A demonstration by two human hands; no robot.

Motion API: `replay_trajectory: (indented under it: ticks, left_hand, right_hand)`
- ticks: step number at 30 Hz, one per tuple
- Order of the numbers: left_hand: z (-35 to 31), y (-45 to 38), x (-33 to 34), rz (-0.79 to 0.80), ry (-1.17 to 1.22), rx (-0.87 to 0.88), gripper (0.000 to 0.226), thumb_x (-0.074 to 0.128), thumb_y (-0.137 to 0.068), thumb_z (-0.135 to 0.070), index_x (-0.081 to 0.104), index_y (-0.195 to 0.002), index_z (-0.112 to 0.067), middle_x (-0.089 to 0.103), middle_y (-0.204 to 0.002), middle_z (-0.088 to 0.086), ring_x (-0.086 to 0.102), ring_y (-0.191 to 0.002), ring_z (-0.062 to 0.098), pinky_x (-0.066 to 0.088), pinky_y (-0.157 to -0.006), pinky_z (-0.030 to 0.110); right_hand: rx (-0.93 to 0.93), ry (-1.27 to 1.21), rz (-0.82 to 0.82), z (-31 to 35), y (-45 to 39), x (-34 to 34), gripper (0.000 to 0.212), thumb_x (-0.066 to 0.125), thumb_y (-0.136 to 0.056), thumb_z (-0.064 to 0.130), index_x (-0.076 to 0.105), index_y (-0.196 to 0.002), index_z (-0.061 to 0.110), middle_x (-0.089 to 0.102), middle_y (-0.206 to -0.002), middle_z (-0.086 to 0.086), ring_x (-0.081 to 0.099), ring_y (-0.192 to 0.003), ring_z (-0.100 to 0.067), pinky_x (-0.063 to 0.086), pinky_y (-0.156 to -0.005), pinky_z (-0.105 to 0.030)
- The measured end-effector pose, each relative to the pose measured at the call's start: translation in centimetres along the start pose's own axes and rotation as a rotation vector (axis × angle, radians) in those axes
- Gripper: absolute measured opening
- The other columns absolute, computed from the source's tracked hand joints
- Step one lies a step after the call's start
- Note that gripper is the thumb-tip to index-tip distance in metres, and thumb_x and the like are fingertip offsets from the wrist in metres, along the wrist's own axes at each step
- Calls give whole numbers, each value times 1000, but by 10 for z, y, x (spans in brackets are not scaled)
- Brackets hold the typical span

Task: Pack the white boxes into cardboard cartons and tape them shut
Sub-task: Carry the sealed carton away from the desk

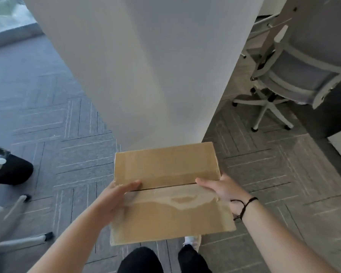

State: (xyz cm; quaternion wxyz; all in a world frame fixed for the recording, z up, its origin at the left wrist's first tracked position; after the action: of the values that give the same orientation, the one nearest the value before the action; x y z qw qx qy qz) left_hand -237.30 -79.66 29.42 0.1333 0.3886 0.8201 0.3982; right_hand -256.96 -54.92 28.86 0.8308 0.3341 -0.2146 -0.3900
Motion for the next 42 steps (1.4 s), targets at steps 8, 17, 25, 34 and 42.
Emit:
replay_trajectory:
  ticks: [8,17,25,34,42]
  left_hand:
    - [-12,-120,28,-84,76,-46,57,84,-76,-27,62,-128,-19,77,-110,9,74,-99,31,60,-82,47]
    - [46,-293,25,-160,88,-133,45,84,-76,-27,69,-118,-18,78,-105,9,74,-88,27,61,-75,44]
    - [138,-421,4,-169,88,-174,50,84,-74,-24,68,-120,-14,75,-112,15,73,-96,34,60,-82,55]
    - [196,-511,-7,-139,88,-170,61,85,-69,-26,64,-125,-15,77,-108,11,75,-91,31,61,-77,49]
    - [215,-536,-6,-156,72,-124,45,76,-89,-22,58,-129,-29,75,-116,2,74,-98,24,61,-73,42]
  right_hand:
    - [28,99,40,34,-138,-35,63,89,-74,20,60,-129,21,78,-106,-2,75,-98,-23,58,-93,-49]
    - [57,192,45,-23,-311,-59,52,87,-76,20,65,-124,21,78,-104,2,75,-95,-17,60,-83,-33]
    - [49,201,18,-134,-435,-65,47,85,-79,16,60,-116,30,76,-102,11,72,-85,2,51,-65,-13]
    - [73,260,-1,-196,-525,-78,63,92,-70,27,60,-124,33,76,-109,8,73,-103,-16,55,-96,-44]
    - [38,254,-37,-212,-553,-82,76,85,-79,27,46,-143,38,64,-126,14,63,-114,-13,52,-97,-42]
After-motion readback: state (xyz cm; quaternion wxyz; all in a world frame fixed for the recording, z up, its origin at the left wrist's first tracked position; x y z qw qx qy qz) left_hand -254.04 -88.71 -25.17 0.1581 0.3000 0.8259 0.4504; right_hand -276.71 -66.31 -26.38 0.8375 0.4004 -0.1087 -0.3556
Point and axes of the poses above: each hand's wrist, its own y-axis away from the middle knuckle, its own x-axis out of the palm, z = x × y, the point moved 3 cm from there along -y, towards the middle knuckle
